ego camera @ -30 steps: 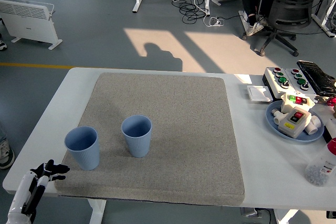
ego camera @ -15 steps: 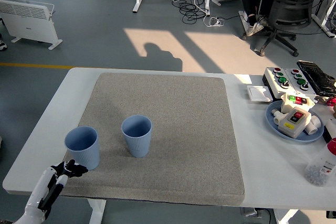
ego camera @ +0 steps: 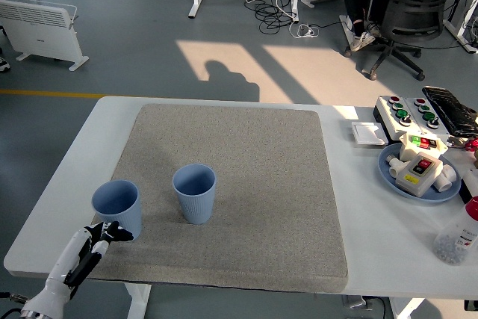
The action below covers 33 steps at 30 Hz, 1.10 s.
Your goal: Push cup pick cup insert cup
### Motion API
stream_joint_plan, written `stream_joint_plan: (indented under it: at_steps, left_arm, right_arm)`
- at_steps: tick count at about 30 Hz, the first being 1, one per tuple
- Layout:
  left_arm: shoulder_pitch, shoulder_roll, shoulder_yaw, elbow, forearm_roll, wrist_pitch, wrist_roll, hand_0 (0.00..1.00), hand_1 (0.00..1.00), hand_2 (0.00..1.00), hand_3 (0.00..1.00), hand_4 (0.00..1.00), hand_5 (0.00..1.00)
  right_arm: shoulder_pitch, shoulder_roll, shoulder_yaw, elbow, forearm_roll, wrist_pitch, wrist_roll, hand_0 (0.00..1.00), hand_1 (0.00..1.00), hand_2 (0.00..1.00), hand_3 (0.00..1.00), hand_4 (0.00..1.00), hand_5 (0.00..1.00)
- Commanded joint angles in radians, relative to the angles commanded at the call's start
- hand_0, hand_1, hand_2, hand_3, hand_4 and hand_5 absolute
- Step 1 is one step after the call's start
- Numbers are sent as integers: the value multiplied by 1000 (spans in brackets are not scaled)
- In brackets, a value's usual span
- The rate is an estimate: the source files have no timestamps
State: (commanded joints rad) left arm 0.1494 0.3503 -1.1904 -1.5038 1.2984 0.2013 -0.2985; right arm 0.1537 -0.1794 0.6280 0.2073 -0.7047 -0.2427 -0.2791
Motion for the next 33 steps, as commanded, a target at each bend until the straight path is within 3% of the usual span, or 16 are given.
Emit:
stream_joint_plan:
  at_steps: [10,23,33]
  left_arm:
    - [-50,15,39,31,-28,-6,-3,670,610,556,505,639,998]
    - [-96,12,91,85,-70,-6,-11,684,619,558,509,649,998]
    - [-164,16,108,154,-93,2,-20,703,626,560,509,650,998]
  right_arm:
    - [10,1,-7,0,14,-1,3,712,636,645,588,123,414]
    - [15,3,-2,-1,5,1,1,711,636,646,587,122,413]
    - [15,3,2,-1,2,2,0,712,636,646,587,122,413]
